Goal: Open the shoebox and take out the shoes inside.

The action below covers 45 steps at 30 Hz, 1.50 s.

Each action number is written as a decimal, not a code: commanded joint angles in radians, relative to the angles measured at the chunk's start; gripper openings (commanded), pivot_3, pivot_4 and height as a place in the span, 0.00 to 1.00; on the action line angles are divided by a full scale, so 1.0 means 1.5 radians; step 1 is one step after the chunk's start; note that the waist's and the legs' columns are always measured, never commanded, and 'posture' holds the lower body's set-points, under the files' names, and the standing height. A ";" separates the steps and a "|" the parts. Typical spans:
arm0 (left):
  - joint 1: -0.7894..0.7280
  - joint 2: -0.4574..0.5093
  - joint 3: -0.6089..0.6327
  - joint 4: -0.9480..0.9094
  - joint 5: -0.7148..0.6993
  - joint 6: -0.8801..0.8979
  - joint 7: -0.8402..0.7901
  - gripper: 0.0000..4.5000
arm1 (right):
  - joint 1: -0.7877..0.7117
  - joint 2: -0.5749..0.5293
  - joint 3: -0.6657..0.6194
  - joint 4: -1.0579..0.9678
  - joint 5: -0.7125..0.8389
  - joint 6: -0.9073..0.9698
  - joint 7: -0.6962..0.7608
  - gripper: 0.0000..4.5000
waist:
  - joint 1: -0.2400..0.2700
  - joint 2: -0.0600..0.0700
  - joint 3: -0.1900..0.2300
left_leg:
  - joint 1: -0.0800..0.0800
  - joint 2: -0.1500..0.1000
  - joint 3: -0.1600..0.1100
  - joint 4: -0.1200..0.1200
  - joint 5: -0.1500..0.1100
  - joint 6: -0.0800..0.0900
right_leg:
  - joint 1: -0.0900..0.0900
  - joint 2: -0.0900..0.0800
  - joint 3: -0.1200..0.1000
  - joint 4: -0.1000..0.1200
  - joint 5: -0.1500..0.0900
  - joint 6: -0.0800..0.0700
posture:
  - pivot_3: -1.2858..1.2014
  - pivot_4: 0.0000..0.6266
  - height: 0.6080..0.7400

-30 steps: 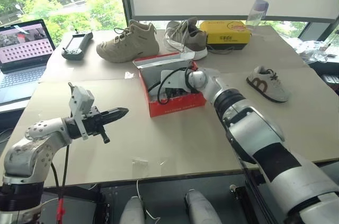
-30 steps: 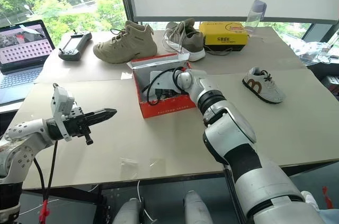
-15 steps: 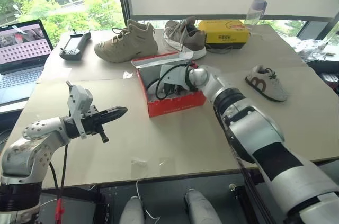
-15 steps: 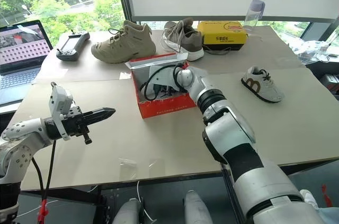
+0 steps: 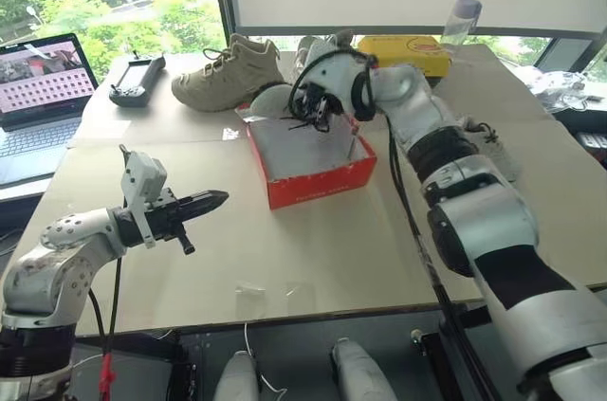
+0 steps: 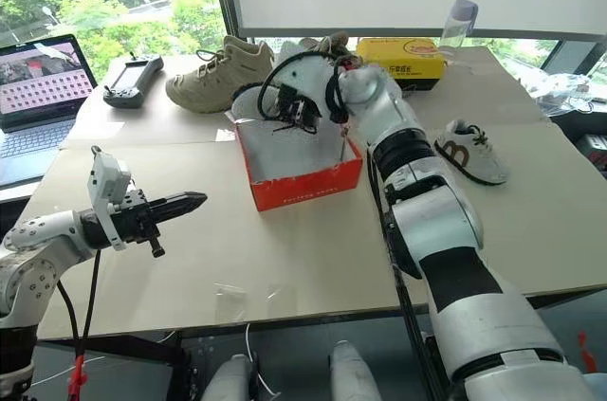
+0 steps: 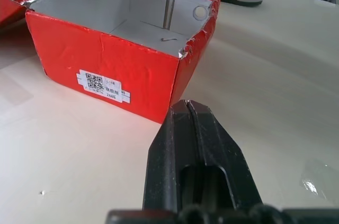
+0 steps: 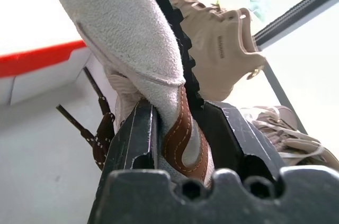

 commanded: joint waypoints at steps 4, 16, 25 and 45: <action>-0.018 0.007 -0.002 0.000 0.005 -0.011 -0.007 0.00 | -0.004 -0.019 -0.069 -0.072 0.075 0.094 -0.005 0.34 | -0.002 0.000 0.000 | 0.000 0.000 0.000 0.000 0.000 0.000 | 0.000 0.000 0.000 0.000 0.000 0.000 | 0.52 0.24 0.79; -0.029 0.007 -0.012 0.010 0.008 -0.014 -0.012 0.00 | 0.017 -0.032 -0.088 -0.136 0.118 0.187 0.003 0.11 | -0.001 0.000 0.000 | 0.000 0.000 0.000 0.000 0.000 0.000 | 0.000 0.000 0.000 0.000 0.000 0.000 | 0.52 0.24 0.79; -0.029 0.003 -0.012 0.010 0.010 -0.014 -0.012 0.00 | 0.063 -0.049 -0.030 -0.172 0.074 0.193 0.019 0.02 | 0.000 0.000 0.000 | 0.000 0.000 0.000 0.000 0.000 0.000 | 0.000 0.000 0.000 0.000 0.000 0.000 | 0.52 0.24 0.79; -0.025 0.001 -0.010 0.007 0.013 -0.012 -0.013 0.00 | 0.094 -0.080 0.011 -0.119 0.043 0.189 0.059 0.62 | 0.000 0.000 0.000 | -0.001 0.000 0.000 0.000 0.000 0.000 | -0.001 0.000 0.000 0.000 0.000 0.000 | 0.52 0.24 0.79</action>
